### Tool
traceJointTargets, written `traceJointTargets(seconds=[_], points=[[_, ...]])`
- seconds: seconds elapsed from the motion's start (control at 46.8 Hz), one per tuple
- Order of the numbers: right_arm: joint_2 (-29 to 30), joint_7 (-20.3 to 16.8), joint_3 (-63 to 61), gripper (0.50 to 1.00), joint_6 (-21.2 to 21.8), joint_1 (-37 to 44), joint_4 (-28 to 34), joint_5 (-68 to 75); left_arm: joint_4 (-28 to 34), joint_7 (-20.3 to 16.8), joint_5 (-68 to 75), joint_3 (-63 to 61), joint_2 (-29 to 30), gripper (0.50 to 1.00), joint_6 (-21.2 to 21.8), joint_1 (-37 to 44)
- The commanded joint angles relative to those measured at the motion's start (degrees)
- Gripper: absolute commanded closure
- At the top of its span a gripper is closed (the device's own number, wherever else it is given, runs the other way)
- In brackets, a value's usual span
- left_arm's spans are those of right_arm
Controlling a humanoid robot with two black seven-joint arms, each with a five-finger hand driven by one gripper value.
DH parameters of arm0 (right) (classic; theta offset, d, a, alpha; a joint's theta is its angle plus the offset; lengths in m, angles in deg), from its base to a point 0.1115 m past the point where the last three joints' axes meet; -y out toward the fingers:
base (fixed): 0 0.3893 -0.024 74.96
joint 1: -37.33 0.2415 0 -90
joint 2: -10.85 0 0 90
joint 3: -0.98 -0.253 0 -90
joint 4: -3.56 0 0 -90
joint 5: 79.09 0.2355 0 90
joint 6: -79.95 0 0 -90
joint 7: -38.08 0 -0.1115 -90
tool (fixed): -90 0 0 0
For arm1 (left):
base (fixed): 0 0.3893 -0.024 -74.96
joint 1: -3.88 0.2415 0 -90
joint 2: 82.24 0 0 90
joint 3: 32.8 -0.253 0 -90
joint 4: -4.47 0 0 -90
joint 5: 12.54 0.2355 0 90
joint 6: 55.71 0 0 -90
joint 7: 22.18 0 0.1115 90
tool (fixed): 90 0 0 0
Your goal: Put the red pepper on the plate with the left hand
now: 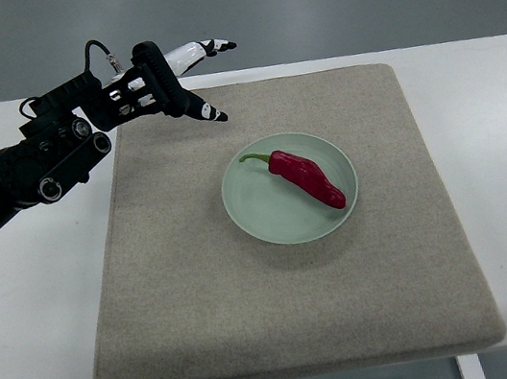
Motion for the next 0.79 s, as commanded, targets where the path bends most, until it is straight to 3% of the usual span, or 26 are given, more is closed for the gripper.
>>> traceJointTargets(seconds=[0.0,0.171,0.769], points=[[0.0,-0.01,-0.02,0.572,0.0,0.0,0.0,0.0,2.26,0.05,-3.78,0.06,0.01,0.51,1.08,0.01],[0.0,-0.01,-0.02,0.572,0.0,0.0,0.0,0.0,5.96,0.14,-13.63,-0.02,0.01,0.508,4.86,-0.08],[0.0,-0.01,0.07,0.572,0.0,0.0,0.0,0.0,8.07,1.11,-40.8,0.06,0.01,0.508,4.96,0.09]])
